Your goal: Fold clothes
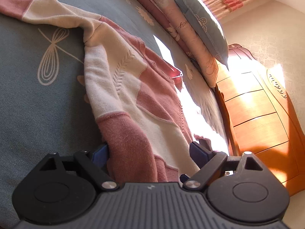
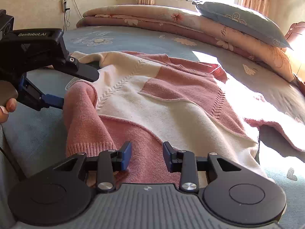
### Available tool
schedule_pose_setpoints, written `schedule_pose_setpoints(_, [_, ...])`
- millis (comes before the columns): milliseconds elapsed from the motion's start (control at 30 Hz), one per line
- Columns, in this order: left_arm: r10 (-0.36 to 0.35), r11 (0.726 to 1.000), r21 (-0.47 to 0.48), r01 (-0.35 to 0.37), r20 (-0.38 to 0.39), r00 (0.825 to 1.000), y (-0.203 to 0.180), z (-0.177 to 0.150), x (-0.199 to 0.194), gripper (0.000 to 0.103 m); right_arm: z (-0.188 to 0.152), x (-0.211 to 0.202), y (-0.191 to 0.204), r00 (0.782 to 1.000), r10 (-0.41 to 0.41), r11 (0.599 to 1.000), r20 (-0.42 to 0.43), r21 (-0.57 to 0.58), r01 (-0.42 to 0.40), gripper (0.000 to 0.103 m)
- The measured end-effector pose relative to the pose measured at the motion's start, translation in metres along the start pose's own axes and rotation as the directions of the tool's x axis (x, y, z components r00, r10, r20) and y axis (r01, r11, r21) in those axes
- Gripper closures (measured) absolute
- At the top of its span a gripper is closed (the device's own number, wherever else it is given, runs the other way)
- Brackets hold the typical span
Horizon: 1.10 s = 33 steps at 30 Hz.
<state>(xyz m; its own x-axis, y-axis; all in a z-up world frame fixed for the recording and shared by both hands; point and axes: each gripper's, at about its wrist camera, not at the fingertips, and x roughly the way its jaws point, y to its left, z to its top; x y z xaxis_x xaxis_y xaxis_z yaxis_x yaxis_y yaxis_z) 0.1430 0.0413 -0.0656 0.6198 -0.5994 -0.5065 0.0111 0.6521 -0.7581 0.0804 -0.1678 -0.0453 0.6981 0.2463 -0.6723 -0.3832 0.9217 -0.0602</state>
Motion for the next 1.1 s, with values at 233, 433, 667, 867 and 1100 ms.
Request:
schedule_pose_setpoints(233, [-0.063,0.994,0.083,0.070,-0.075,0.995,-0.026,0.015,0.034,0.010,-0.001,-0.019,-0.013,0.998,-0.008,0.997,0.057,0.074,0.004,0.061])
schedule_pose_setpoints(433, [-0.125,0.982,0.125,0.144,-0.146,0.981,-0.048,0.008,0.062,0.010,-0.011,-0.029,-0.016,0.998,-0.024,0.997,0.053,0.080,0.020,0.060])
schedule_pose_setpoints(667, [-0.061,0.966,0.241,0.095,-0.145,0.988,-0.039,-0.015,0.046,0.010,-0.024,-0.036,-0.028,0.999,-0.035,0.993,0.041,0.112,0.030,0.060])
schedule_pose_setpoints(867, [-0.057,0.951,0.299,0.081,-0.087,0.995,-0.016,-0.033,0.024,0.026,-0.032,-0.043,-0.041,0.998,-0.040,0.988,0.047,0.153,0.032,0.060])
schedule_pose_setpoints(1100, [-0.017,0.964,0.263,0.026,-0.036,0.999,-0.004,-0.032,0.020,0.096,-0.041,-0.057,-0.058,0.996,-0.066,0.974,0.054,0.222,0.052,0.060])
